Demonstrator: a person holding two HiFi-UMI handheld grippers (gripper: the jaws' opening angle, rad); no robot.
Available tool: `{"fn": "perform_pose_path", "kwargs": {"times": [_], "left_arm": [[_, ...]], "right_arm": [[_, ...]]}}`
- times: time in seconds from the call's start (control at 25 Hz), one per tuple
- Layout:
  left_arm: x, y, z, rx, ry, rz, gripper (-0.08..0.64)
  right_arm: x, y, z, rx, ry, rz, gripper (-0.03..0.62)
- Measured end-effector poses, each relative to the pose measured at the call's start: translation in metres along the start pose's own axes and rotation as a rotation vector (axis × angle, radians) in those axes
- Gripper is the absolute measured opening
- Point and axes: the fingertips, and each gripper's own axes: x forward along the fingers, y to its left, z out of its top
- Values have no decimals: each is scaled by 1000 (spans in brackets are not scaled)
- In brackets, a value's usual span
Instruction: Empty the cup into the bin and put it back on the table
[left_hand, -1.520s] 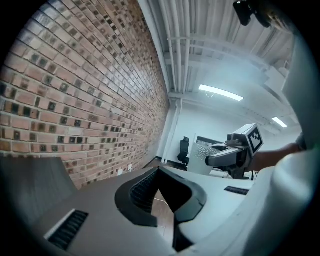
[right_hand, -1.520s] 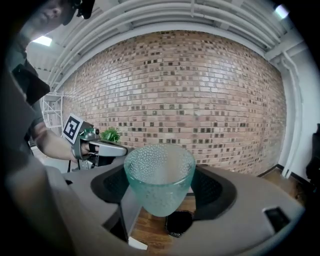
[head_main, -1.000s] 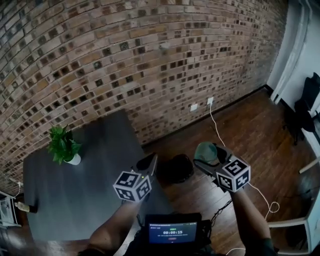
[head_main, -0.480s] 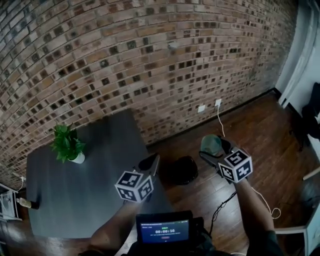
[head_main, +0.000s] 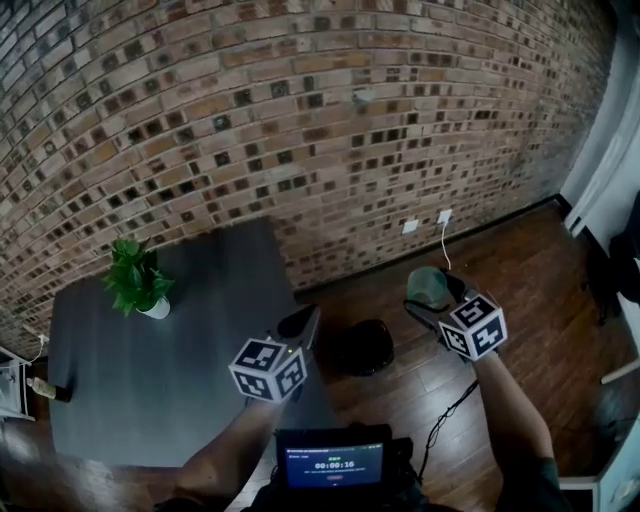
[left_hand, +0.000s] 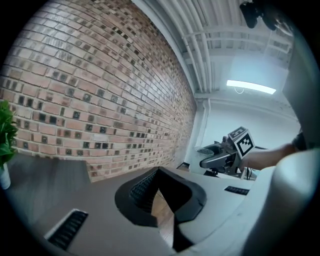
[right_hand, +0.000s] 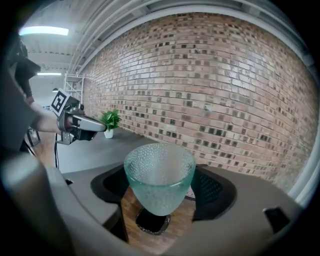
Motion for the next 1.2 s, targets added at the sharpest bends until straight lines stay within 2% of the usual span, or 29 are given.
{"fn": "perform_pose_path", "kwargs": {"times": [0.12,0.28,0.4,0.72,1.2], "left_arm": [[4,-4,7,13,-10,21,2],[8,-7,19,-7,-44,41,2],[10,-3,15,12,-31,53,2],[7,14,15,7,-55,98,2],[5,33,5,-2,-35,117,2]], "right_arm": [[3,-13,-1,-74,38,-1,385],[8,-34,-2,-113,72,-11,385],[14,-40,-3,-138,92,-14,385],[29,-52,-5,-238,165,-24,385],[49,-64,3,-377,253,-38,385]]}}
